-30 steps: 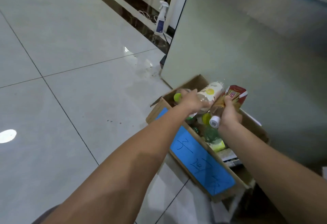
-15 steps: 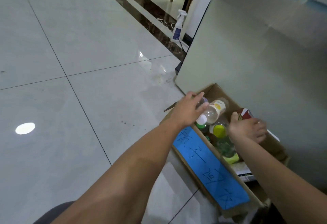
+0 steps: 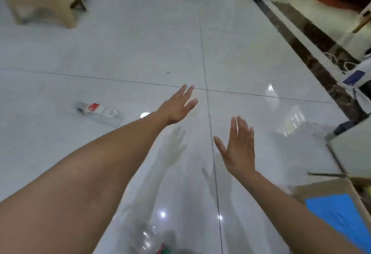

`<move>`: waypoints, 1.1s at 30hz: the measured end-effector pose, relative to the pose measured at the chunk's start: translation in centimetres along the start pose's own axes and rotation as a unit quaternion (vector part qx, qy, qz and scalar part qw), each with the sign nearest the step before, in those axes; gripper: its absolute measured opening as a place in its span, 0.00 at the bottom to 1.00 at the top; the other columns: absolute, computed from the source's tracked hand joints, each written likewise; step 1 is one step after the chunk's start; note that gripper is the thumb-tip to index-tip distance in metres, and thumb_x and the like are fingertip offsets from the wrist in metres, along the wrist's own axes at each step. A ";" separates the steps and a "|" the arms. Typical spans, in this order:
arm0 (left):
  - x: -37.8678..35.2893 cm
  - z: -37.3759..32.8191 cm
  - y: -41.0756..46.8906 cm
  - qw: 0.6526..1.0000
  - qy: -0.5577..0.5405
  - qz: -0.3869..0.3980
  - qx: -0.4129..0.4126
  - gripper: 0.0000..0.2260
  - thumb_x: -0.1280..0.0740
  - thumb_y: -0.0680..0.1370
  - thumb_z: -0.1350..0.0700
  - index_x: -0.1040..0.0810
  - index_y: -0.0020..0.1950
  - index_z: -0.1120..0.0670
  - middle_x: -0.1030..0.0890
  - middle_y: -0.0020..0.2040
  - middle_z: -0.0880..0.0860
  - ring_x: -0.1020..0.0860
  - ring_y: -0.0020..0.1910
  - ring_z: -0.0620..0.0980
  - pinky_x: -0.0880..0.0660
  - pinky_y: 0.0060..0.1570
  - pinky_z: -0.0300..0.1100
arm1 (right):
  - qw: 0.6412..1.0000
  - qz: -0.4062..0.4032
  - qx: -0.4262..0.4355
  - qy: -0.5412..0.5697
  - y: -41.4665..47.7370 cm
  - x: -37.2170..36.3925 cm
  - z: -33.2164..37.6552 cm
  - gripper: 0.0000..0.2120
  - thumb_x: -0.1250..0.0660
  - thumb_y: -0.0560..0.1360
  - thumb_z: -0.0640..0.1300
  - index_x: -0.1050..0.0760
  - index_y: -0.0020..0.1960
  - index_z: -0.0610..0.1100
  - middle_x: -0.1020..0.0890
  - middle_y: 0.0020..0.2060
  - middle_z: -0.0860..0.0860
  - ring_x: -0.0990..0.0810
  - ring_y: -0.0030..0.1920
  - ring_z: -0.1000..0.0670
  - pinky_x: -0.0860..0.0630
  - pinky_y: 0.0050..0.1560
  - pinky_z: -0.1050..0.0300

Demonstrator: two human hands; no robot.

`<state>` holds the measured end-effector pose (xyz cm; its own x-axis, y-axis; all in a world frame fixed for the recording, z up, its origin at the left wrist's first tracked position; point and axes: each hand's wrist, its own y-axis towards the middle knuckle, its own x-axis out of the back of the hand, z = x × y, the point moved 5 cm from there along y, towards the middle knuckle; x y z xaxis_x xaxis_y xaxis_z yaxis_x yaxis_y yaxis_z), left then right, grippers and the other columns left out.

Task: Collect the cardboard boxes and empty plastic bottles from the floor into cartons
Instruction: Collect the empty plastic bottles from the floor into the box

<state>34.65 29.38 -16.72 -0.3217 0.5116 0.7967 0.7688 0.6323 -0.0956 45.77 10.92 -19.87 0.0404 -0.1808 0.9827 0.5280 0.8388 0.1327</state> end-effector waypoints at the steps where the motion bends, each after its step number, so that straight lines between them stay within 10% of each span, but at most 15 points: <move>1: 2.0 4.5 -1.9 0.999 0.023 -0.009 0.044 0.28 0.51 0.82 0.41 0.56 0.79 0.47 0.57 0.79 0.48 0.54 0.78 0.47 0.50 0.76 0.52 | 0.999 0.012 0.029 0.006 0.7 -1.3 2.4 0.44 0.65 0.75 0.68 0.45 0.76 0.36 0.40 0.74 0.40 0.46 0.75 0.44 0.61 0.74 0.52; 8: 9.7 24.8 -22.0 0.935 0.118 -0.033 0.333 0.32 0.49 0.80 0.39 0.59 0.79 0.49 0.60 0.79 0.51 0.56 0.78 0.51 0.50 0.75 0.52 | 0.978 0.091 0.177 0.064 1.6 -9.2 19.3 0.54 0.76 0.67 0.73 0.50 0.77 0.38 0.45 0.76 0.41 0.49 0.77 0.44 0.60 0.75 0.49; 16: 8.6 32.2 -32.8 0.884 0.122 -0.030 0.450 0.35 0.48 0.79 0.37 0.61 0.78 0.49 0.63 0.79 0.52 0.58 0.78 0.52 0.50 0.74 0.51 | 0.944 0.161 0.277 0.073 1.0 -14.4 32.8 0.46 0.62 0.72 0.71 0.56 0.78 0.39 0.51 0.77 0.41 0.54 0.77 0.44 0.61 0.75 0.49; 22: 3.7 33.3 -26.7 0.897 0.078 -0.034 0.434 0.37 0.47 0.79 0.36 0.63 0.78 0.49 0.64 0.78 0.51 0.60 0.78 0.54 0.54 0.75 0.52 | 0.945 0.164 0.280 0.044 5.1 -16.9 35.0 0.40 0.48 0.78 0.63 0.58 0.78 0.39 0.54 0.77 0.42 0.57 0.77 0.45 0.62 0.75 0.48; 33: 0.8 31.2 -17.3 0.936 0.095 0.005 0.338 0.37 0.44 0.79 0.38 0.64 0.78 0.48 0.65 0.78 0.49 0.61 0.78 0.51 0.58 0.75 0.51 | 0.934 0.241 0.261 -0.036 12.0 -20.1 33.6 0.33 0.51 0.79 0.62 0.65 0.77 0.55 0.66 0.76 0.49 0.65 0.77 0.47 0.64 0.74 0.43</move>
<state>3.82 37.02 -33.04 -0.1621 0.4471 0.8797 0.2248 0.8848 -0.4082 22.77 41.83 -33.67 0.1002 0.3024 0.9479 -0.0225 0.9531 -0.3017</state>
